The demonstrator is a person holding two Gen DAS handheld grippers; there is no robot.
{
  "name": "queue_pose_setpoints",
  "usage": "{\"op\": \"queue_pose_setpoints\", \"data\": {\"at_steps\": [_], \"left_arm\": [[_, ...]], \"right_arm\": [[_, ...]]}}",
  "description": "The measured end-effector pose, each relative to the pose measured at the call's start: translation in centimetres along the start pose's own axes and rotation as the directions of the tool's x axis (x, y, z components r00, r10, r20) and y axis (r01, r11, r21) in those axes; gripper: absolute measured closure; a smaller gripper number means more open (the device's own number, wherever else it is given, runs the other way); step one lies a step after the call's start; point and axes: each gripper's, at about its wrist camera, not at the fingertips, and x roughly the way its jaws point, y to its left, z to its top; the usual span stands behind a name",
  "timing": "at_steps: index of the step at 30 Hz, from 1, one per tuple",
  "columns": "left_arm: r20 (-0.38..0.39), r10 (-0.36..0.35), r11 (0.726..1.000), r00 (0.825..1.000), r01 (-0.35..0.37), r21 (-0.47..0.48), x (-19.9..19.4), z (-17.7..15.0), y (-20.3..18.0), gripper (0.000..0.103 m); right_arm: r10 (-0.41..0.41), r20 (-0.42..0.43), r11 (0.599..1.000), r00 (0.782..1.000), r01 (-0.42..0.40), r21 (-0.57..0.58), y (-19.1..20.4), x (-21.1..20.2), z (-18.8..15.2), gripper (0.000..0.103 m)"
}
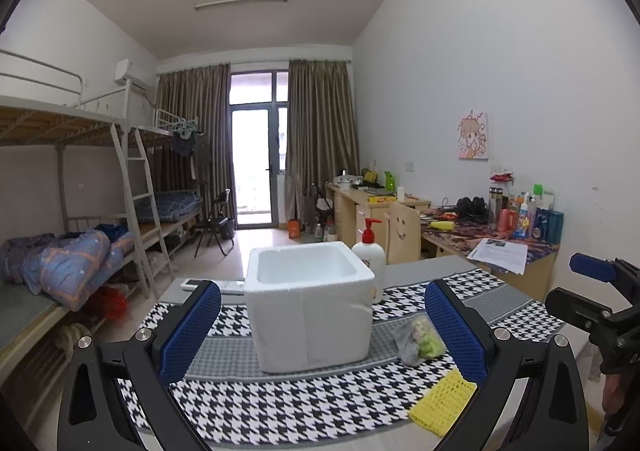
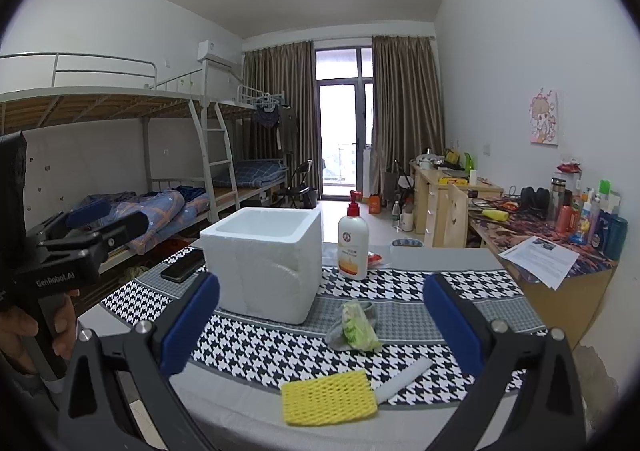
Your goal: Organize soft objects
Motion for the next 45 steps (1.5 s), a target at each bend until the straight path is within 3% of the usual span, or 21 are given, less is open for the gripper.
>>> {"op": "queue_pose_setpoints", "data": {"at_steps": [15,25,37,45], "left_arm": [[-0.009,-0.023,0.999,1.0,0.022,-0.048,-2.0,-6.2,-1.3,0.001],[-0.008,-0.1,0.993,0.995,0.099,-0.056,-1.7,-9.5,-2.3,0.001],[-0.052,-0.152,0.986,0.987,0.148,-0.07,-0.1,-11.2,-2.9,0.001],[-0.108,-0.218,0.976,0.97,0.213,-0.053,2.0,-11.7,-4.6,0.001]], "right_arm": [[-0.006,0.035,0.997,0.999,0.003,0.071,-0.7,-2.7,-4.6,0.0],[-0.016,-0.018,0.993,1.0,0.018,0.116,-2.4,-1.9,-7.8,0.0],[-0.036,-0.035,0.996,0.999,0.038,0.08,-2.1,-1.2,-8.8,0.0],[-0.093,-0.068,0.99,0.993,0.099,0.097,-4.0,-0.9,-9.7,0.0]]}}
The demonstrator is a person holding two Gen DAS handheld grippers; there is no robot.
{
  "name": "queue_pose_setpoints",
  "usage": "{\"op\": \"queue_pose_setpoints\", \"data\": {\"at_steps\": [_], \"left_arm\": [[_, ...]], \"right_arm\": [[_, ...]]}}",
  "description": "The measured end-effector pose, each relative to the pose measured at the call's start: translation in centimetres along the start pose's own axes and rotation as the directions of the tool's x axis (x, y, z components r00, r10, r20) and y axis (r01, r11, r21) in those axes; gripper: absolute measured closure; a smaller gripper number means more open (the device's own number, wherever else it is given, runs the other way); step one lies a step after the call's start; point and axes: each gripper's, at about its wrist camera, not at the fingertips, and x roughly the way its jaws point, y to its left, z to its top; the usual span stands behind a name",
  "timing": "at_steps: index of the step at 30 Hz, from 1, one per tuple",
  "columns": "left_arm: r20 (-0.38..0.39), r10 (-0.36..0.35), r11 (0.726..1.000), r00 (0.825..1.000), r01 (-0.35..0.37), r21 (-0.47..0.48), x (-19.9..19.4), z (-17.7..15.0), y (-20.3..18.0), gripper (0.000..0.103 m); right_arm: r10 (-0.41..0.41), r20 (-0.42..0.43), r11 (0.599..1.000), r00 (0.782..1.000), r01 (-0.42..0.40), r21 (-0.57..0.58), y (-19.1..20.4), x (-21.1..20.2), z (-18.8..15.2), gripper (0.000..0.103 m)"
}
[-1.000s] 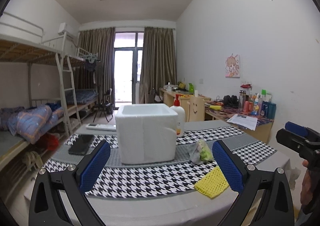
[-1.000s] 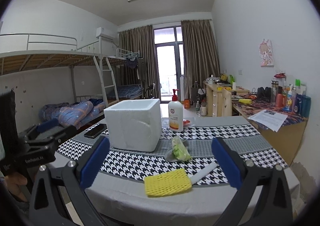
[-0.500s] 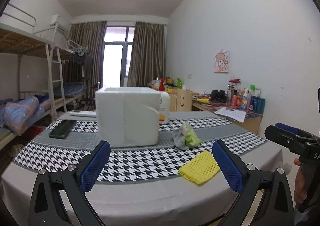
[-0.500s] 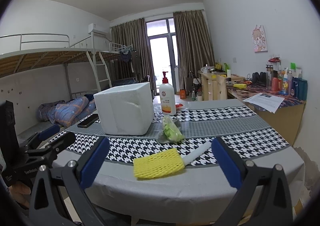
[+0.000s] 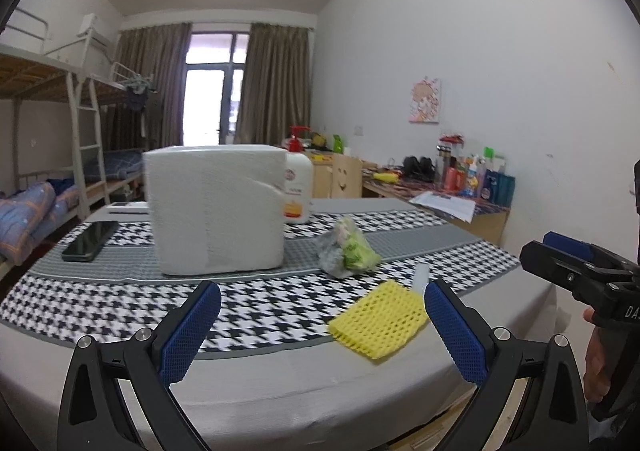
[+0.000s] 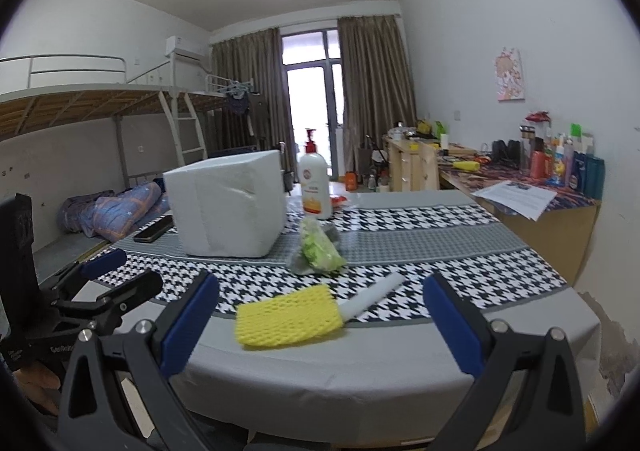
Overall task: Organize soft objects
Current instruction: 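Move the right gripper toward the yellow foam net on the table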
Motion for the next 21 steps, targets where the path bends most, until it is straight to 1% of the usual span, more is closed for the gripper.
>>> {"op": "queue_pose_setpoints", "data": {"at_steps": [3,7,15,21], "left_arm": [[-0.023,-0.039,0.999,0.999,0.039,0.015,0.9,-0.2,-0.8,0.001],[-0.057,-0.07,0.997,0.996,0.072,0.04,2.1,-0.6,-2.2,0.001],[-0.113,-0.092,0.993,0.989,0.099,0.063,4.7,-1.1,-3.4,0.001],[-0.172,-0.106,0.993,0.979,0.114,0.039,7.2,-1.8,-3.2,0.001]], "right_arm": [[-0.024,-0.005,1.0,1.0,0.024,0.01,-0.9,-0.2,-0.2,0.0],[-0.04,-0.012,0.999,0.999,0.04,0.017,-1.8,-0.3,-0.4,0.0],[-0.05,-0.052,0.996,0.997,0.054,0.064,-3.8,1.3,-1.1,0.0],[-0.052,-0.087,0.996,0.995,0.058,0.066,-4.3,2.9,-1.5,0.0]]}}
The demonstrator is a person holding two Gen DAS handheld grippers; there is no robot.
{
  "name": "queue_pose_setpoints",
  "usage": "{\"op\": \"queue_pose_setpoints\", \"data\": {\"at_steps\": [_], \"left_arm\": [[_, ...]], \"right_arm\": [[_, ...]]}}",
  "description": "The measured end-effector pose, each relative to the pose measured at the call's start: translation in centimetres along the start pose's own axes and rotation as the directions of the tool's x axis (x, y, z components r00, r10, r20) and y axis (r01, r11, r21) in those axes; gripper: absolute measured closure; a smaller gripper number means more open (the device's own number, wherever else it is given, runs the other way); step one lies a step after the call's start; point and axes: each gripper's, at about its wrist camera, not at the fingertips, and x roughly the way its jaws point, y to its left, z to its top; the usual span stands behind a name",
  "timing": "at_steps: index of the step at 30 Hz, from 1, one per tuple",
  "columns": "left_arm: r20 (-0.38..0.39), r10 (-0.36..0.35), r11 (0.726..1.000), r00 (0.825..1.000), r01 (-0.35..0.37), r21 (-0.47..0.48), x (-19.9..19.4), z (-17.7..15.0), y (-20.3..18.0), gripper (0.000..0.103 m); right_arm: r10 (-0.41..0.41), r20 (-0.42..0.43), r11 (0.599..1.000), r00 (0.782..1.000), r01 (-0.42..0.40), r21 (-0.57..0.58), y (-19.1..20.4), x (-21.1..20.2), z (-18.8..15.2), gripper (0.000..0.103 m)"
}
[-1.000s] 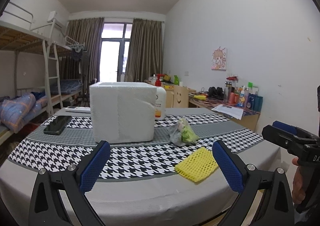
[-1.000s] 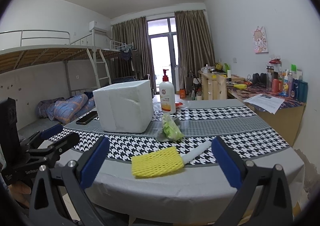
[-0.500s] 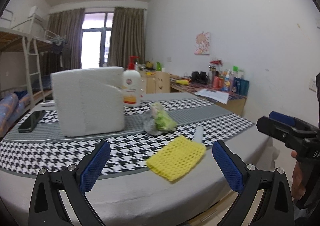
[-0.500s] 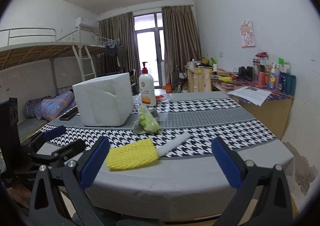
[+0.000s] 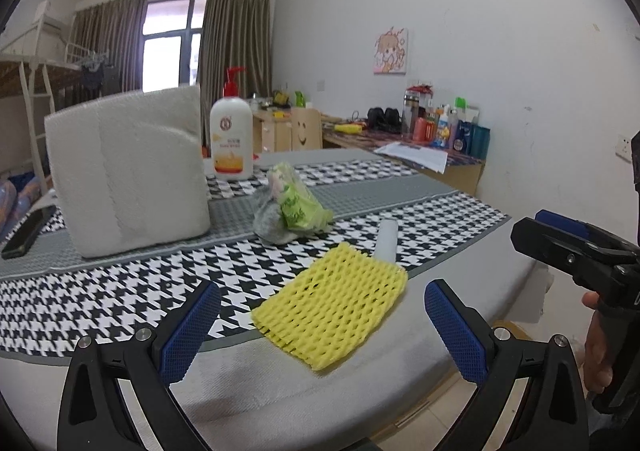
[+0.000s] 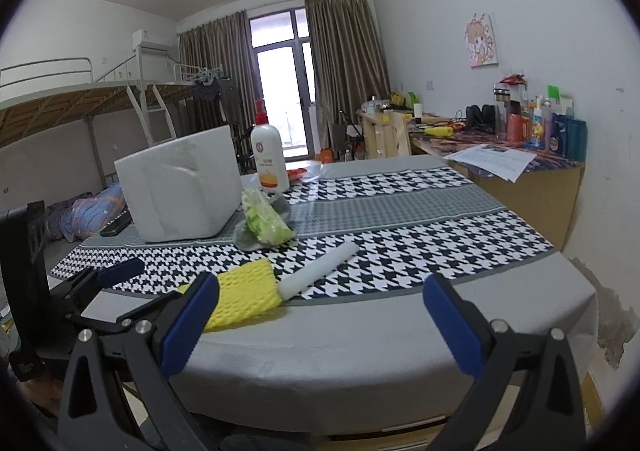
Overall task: Organize soft objects
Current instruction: 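Move the right gripper toward the yellow foam net on the table, then grasp the yellow foam net with the left gripper while the right grasps the white foam tube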
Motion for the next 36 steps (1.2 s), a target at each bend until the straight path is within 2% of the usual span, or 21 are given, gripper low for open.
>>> {"op": "queue_pose_setpoints", "data": {"at_steps": [8,13,15,16,21,28,31,33,35,36], "left_arm": [[-0.084,-0.001,0.999,0.996,0.005,0.054,2.7,-0.2,-0.2,0.007],[-0.137,-0.028,0.997,0.99,0.038,0.071,3.8,-0.3,-0.3,0.021],[-0.164,-0.038,0.996,0.986,0.05,0.073,4.2,-0.5,-0.4,0.034],[-0.179,-0.039,0.996,0.983,0.053,0.073,4.5,-0.6,-0.4,0.037],[-0.203,-0.004,0.993,0.979,0.027,0.111,4.7,-0.8,-0.7,0.042],[-0.233,-0.01,0.992,0.972,0.04,0.123,5.1,-0.5,-0.3,0.053],[-0.229,-0.002,0.991,0.973,0.033,0.129,5.1,-0.4,-0.3,0.067],[-0.221,-0.002,0.993,0.975,0.029,0.119,5.0,-0.2,0.0,0.083],[-0.211,-0.006,0.994,0.978,0.029,0.108,4.8,-0.1,0.2,0.093],[-0.214,-0.014,0.995,0.977,0.036,0.098,4.8,-0.1,0.4,0.093]], "right_arm": [[0.002,-0.045,1.0,0.999,-0.001,0.029,-1.0,2.0,-0.3,0.0],[0.005,-0.052,0.999,0.999,-0.003,0.033,-1.1,2.3,-0.2,0.0],[0.009,-0.054,0.999,0.999,-0.007,0.032,-1.0,2.3,-0.2,0.0],[0.009,-0.055,1.0,0.998,-0.008,0.031,-0.9,2.3,-0.2,0.0],[0.009,-0.055,0.999,0.998,-0.007,0.035,-0.9,2.4,-0.1,0.0],[0.018,-0.061,0.999,0.998,-0.015,0.042,-0.9,2.6,-0.2,0.0],[0.016,-0.067,0.999,0.998,-0.013,0.046,-0.9,2.7,-0.2,0.0],[0.021,-0.071,0.998,0.997,-0.017,0.054,-1.0,2.9,-0.2,0.0],[0.027,-0.078,0.998,0.997,-0.022,0.057,-0.9,3.1,-0.2,0.0],[0.029,-0.08,0.998,0.996,-0.024,0.056,-0.8,3.2,-0.2,0.0]]}}
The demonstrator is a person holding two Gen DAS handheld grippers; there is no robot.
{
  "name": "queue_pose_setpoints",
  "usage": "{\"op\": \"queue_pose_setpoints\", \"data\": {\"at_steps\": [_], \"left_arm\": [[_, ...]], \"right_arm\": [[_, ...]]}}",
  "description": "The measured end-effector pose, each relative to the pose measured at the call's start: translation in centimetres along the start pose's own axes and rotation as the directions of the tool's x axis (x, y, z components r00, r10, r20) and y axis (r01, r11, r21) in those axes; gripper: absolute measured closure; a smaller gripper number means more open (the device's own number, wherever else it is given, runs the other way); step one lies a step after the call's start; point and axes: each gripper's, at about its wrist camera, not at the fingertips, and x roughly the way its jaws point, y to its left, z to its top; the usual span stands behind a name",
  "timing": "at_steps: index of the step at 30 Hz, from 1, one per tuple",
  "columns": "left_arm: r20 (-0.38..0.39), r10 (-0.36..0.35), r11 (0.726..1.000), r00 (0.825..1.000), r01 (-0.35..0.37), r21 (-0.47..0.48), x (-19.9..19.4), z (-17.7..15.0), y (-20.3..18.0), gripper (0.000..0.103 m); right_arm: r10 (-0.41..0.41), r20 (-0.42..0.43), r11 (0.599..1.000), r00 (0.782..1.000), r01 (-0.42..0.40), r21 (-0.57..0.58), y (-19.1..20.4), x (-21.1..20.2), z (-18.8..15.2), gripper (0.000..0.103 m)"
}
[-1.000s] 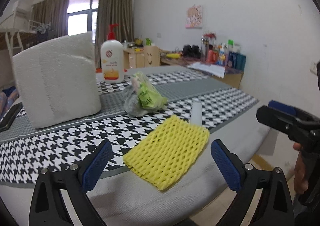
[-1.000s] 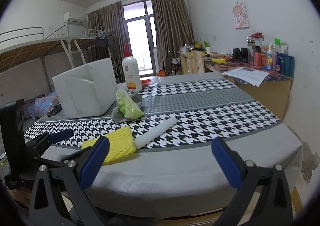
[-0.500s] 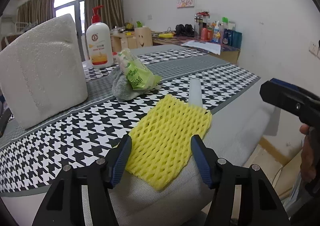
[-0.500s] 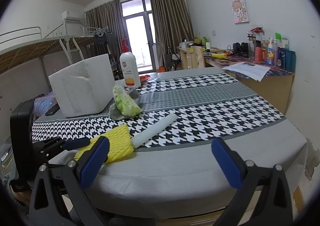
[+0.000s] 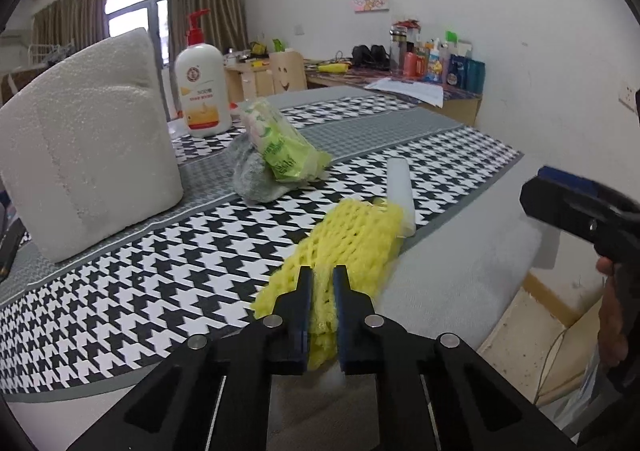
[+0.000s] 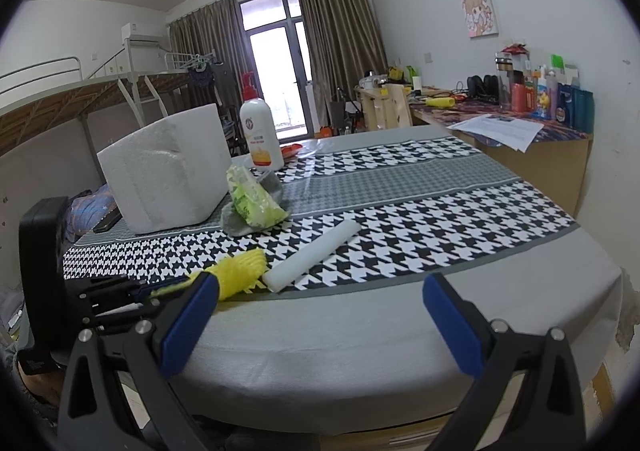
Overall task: Organize soft objects
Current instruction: 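Grasp the yellow foam net with the left gripper while the right grasps the white foam tube, then carry the white tube over the foam box with the right gripper while the left carries the yellow net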
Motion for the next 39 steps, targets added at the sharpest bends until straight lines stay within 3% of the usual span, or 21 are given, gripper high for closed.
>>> {"op": "queue_pose_setpoints", "data": {"at_steps": [6,15,27,35,39], "left_arm": [[0.04,-0.012,1.0,0.999,0.013,-0.025,-1.2,-0.3,0.9,0.093],[0.089,0.048,0.996,0.995,-0.041,-0.084,-3.1,-0.5,3.6,0.093],[0.114,0.105,0.988,0.988,-0.091,-0.123,-4.2,-1.2,7.1,0.093],[0.13,0.108,0.988,0.986,-0.093,-0.123,-4.1,-1.5,8.4,0.093],[0.135,0.1,0.989,0.986,-0.084,-0.122,-4.1,-1.7,8.7,0.093]], "right_arm": [[0.007,-0.011,1.0,1.0,-0.007,-0.006,0.8,0.8,0.3,0.0],[-0.006,-0.043,1.0,0.999,0.006,-0.004,2.3,3.2,0.8,0.0],[-0.18,-0.055,0.984,0.982,0.179,-0.023,4.9,6.2,1.3,0.001],[-0.237,-0.111,0.972,0.965,0.234,-0.033,5.9,7.9,1.0,0.019],[-0.242,-0.152,0.97,0.958,0.239,-0.039,6.2,8.7,0.7,0.039]]}}
